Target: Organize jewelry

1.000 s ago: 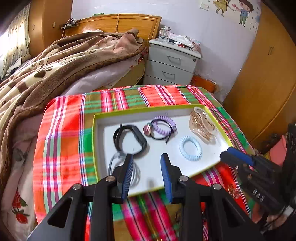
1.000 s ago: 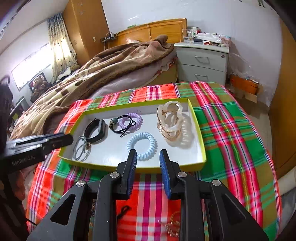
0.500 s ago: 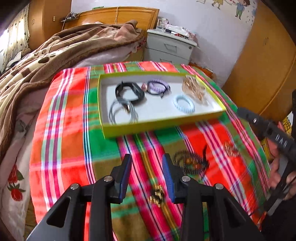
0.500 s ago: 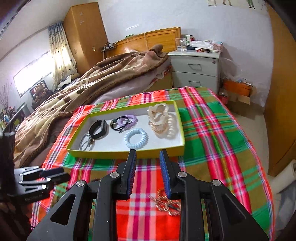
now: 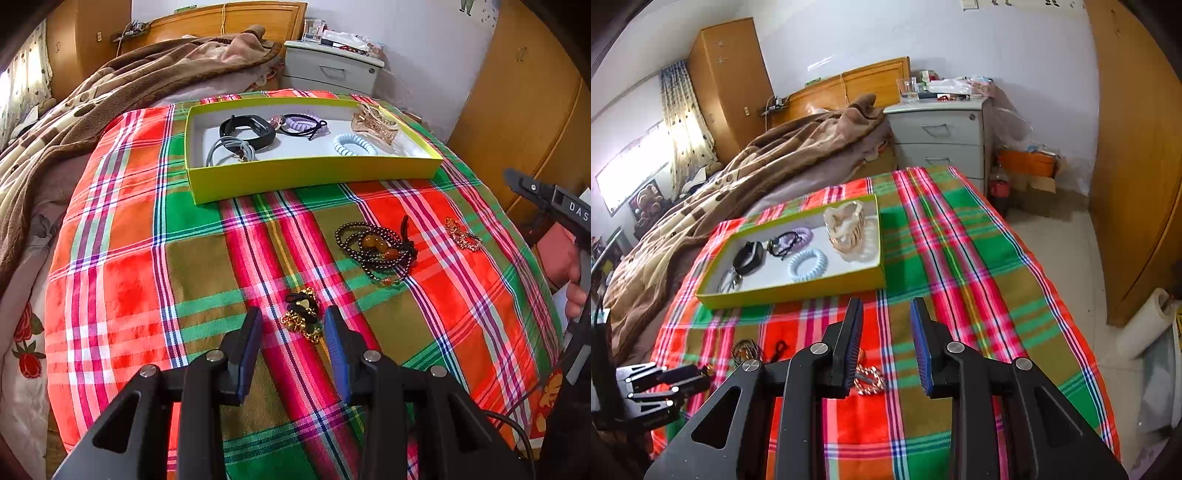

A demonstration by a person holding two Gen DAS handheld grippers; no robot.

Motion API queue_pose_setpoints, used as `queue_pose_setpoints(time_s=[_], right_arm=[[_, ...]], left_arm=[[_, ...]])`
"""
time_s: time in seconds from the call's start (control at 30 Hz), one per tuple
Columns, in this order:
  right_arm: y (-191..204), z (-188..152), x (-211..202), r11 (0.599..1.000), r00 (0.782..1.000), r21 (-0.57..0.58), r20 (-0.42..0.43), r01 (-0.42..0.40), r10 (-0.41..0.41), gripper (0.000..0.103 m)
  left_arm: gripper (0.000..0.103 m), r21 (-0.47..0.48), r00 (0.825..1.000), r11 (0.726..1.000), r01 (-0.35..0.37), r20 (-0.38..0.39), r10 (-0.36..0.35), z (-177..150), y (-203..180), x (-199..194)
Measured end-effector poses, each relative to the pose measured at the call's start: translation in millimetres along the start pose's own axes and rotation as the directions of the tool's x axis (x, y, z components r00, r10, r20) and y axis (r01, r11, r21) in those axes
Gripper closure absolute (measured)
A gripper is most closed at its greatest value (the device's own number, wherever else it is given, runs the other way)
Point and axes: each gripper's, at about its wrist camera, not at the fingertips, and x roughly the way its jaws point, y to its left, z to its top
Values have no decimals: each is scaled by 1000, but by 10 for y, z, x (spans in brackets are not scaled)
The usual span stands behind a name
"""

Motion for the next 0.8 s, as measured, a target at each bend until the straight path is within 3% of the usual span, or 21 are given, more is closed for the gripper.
queue_pose_setpoints(time_s=[0.13, 0.33, 0.53, 0.8], right_arm=[[-40, -74, 39, 1000, 1000, -5, -23, -5, 5, 76], [-99, -168, 151, 1000, 997, -15, -69, -24, 23, 76], [-73, -126, 357, 995, 988, -34, -128, -91, 86, 76], [162, -185, 545, 991, 974, -76, -210, -107, 89, 76]], left_arm=[[68, 45, 999, 998, -47, 24, 46, -55, -82, 3], [93, 25, 996, 996, -85, 37, 84, -66, -1, -20], [93, 14, 996, 997, -80, 38, 79, -79, 4, -27], [93, 12, 996, 996, -84, 36, 83, -69, -6, -14]])
